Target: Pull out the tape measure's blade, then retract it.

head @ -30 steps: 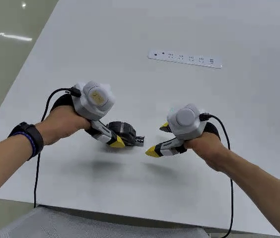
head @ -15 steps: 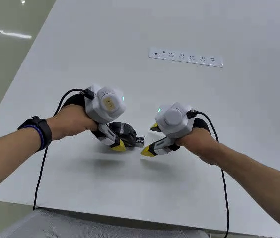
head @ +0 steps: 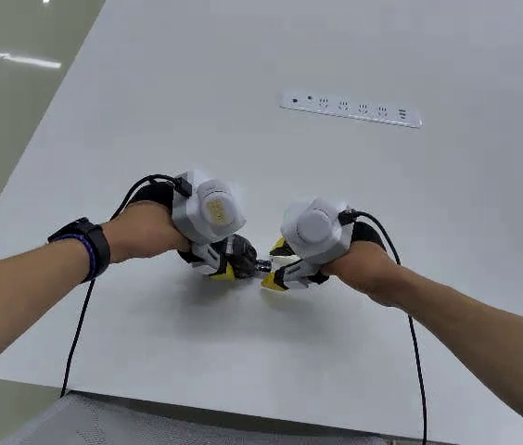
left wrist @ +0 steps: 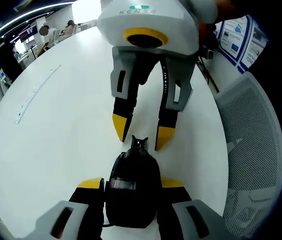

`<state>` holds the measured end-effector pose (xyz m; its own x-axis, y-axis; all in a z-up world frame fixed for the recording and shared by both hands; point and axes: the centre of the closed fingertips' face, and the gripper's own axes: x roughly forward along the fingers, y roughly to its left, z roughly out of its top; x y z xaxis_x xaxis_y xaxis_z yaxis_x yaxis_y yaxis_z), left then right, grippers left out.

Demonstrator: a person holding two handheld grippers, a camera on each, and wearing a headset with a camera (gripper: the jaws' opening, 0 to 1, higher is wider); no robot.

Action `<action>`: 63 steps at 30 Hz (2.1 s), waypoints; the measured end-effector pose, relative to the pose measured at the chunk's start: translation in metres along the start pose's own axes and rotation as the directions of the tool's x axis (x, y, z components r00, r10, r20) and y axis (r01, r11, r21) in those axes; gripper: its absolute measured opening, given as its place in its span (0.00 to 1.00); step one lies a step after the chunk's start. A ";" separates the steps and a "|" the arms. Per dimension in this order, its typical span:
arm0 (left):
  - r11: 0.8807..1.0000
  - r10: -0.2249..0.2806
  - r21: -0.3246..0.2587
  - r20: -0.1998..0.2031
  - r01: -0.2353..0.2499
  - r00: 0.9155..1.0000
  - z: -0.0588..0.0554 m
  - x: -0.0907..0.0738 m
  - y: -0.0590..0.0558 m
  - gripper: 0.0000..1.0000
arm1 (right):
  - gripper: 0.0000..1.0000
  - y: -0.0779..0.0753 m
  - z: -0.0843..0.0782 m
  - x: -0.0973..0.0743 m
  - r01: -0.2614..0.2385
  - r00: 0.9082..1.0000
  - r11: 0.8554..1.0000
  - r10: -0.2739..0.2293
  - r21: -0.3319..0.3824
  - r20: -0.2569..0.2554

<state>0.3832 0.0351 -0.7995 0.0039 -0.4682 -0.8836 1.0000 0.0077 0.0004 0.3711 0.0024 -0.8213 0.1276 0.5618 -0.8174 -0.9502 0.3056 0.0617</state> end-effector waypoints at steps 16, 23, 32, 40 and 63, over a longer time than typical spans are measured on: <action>1.000 0.014 -0.016 -0.013 -0.014 1.000 0.001 0.000 -0.001 0.38 | 0.14 0.000 -0.002 0.008 0.016 1.000 0.997 -0.018 -0.080 -0.025; 0.999 0.017 -0.031 -0.045 -0.018 0.999 0.000 0.003 0.004 0.37 | 0.13 -0.002 -0.006 0.004 0.043 0.998 0.995 -0.045 -0.085 -0.031; 0.999 0.022 -0.031 -0.070 -0.024 0.997 -0.002 0.002 0.001 0.37 | 0.13 -0.003 -0.011 0.000 0.035 0.999 0.996 -0.037 -0.080 -0.021; 0.999 0.021 -0.036 -0.085 -0.024 0.996 -0.003 0.002 0.000 0.37 | 0.13 -0.002 -0.014 -0.002 0.041 0.999 0.996 -0.043 -0.076 -0.015; 0.999 0.031 -0.032 -0.144 -0.036 0.989 -0.010 0.005 0.000 0.38 | 0.13 -0.001 -0.030 -0.014 0.060 0.998 0.995 -0.061 -0.079 -0.007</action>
<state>0.3834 0.0417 -0.8083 0.0344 -0.3359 -0.9413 0.9984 0.0532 0.0175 0.3618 -0.0288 -0.8274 0.1830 0.5370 -0.8235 -0.9602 0.2773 -0.0326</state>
